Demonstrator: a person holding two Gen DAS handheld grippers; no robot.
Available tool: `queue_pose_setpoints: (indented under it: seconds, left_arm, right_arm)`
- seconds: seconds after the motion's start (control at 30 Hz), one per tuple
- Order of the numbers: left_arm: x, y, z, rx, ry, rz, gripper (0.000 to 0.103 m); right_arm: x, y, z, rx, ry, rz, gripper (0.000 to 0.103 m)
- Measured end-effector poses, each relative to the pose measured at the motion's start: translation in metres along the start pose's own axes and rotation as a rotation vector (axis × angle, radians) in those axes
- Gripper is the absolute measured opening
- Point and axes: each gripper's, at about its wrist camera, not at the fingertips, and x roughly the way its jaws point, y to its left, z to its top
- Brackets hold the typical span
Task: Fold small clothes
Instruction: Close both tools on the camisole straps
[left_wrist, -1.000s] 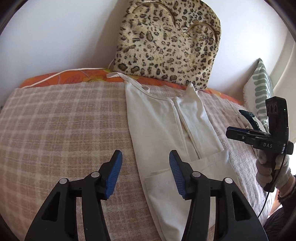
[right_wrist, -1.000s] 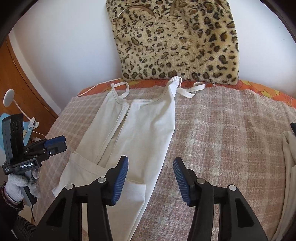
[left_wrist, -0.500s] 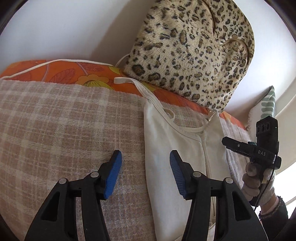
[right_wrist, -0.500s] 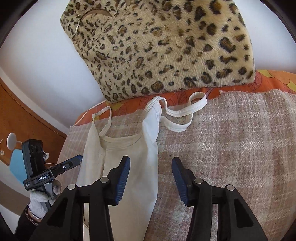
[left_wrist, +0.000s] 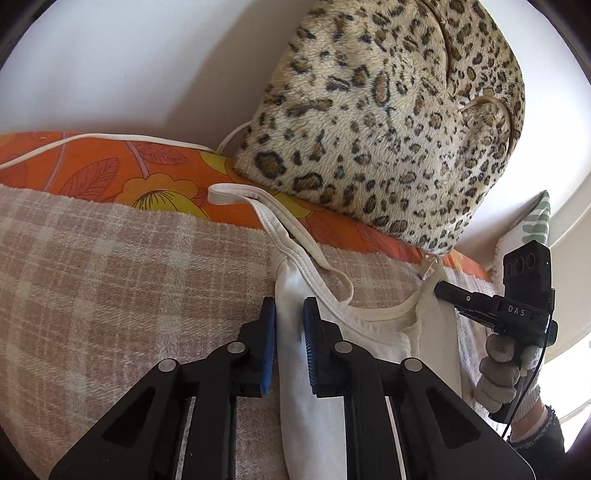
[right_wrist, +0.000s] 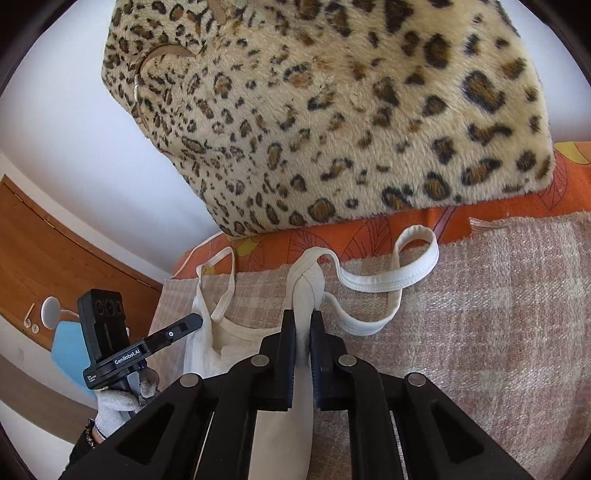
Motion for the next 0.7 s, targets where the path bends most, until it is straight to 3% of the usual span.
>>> queue_pose_setpoints:
  seconds: [0.1,0.2,0.23,0.27,0.37,0.4,0.43,0.5,0.57,0.7]
  left_arm:
    - [0.000,0.001,0.002,-0.001,-0.005,0.007,0.012]
    - [0.002,0.007,0.007,-0.055,0.002,-0.010,0.031]
    - [0.003,0.009,0.009,-0.076,0.003,-0.035,0.042]
    - [0.003,0.008,0.011,-0.088,0.003,-0.042,0.046]
    - [0.007,0.002,0.016,-0.074,0.005,0.002,0.048]
    - [0.009,0.000,0.017,-0.065,-0.001,0.011,0.045]
    - [0.010,-0.001,0.017,-0.057,-0.006,0.025,0.034]
    - [0.014,0.000,0.017,-0.060,-0.001,0.023,0.007]
    - [0.014,0.005,0.016,-0.094,-0.021,0.009,0.007]
    - [0.005,0.003,0.017,-0.086,-0.050,-0.004,0.005]
  right_arm:
    - [0.004,-0.004,0.004,0.000,0.024,-0.060,0.006]
    - [0.005,-0.011,0.006,0.038,0.036,-0.037,0.016]
    - [0.006,-0.012,0.007,0.054,0.039,-0.015,0.026]
    - [0.006,-0.013,0.007,0.066,0.039,0.009,0.034]
    - [0.008,-0.008,0.009,0.043,0.039,-0.010,0.034]
    - [0.009,-0.006,0.010,0.038,0.036,-0.019,0.033]
    - [0.010,-0.005,0.011,0.034,0.031,-0.036,0.027]
    - [0.013,-0.002,0.013,0.016,0.030,-0.061,0.014]
    - [0.016,0.004,0.015,-0.007,0.021,-0.080,0.005]
    - [0.012,0.018,0.018,-0.036,-0.014,-0.092,0.004]
